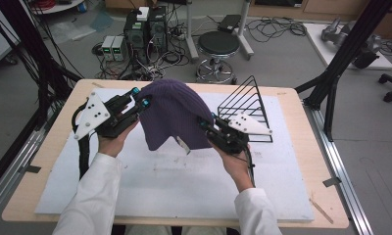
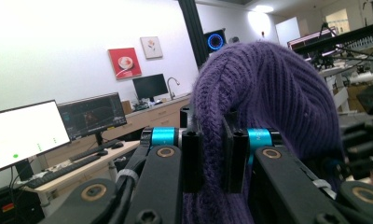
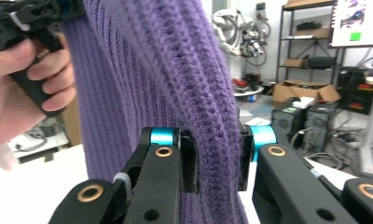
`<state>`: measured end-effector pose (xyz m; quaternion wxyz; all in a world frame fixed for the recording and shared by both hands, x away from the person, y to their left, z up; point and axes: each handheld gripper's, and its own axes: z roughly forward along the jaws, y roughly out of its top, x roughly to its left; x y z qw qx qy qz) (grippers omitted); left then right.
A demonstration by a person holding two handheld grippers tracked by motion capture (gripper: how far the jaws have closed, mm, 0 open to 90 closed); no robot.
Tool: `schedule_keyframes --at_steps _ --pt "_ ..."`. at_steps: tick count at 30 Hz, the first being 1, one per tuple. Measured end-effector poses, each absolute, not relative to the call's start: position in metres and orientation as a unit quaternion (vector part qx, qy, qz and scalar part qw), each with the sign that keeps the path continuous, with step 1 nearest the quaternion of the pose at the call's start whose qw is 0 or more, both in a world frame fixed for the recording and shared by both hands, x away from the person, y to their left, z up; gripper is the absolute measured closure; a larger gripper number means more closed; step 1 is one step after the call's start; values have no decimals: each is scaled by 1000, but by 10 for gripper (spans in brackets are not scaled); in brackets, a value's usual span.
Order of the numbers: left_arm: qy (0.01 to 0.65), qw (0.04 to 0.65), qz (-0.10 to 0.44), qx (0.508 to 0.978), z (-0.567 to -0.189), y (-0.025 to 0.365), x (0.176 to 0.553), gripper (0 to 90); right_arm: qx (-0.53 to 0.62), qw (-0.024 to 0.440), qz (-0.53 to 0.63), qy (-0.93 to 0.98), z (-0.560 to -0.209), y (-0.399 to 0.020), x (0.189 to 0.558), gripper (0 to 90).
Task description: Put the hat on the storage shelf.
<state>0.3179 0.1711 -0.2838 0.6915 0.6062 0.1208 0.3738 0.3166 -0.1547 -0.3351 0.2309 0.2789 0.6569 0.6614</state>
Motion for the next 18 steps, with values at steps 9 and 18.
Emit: schedule_keyframes --at_steps 9,18 --pt "105 679 380 620 -269 157 325 812 324 269 653 629 -325 -167 325 797" --pt "93 690 369 615 -242 135 345 811 316 323 637 625 -287 -188 336 797"
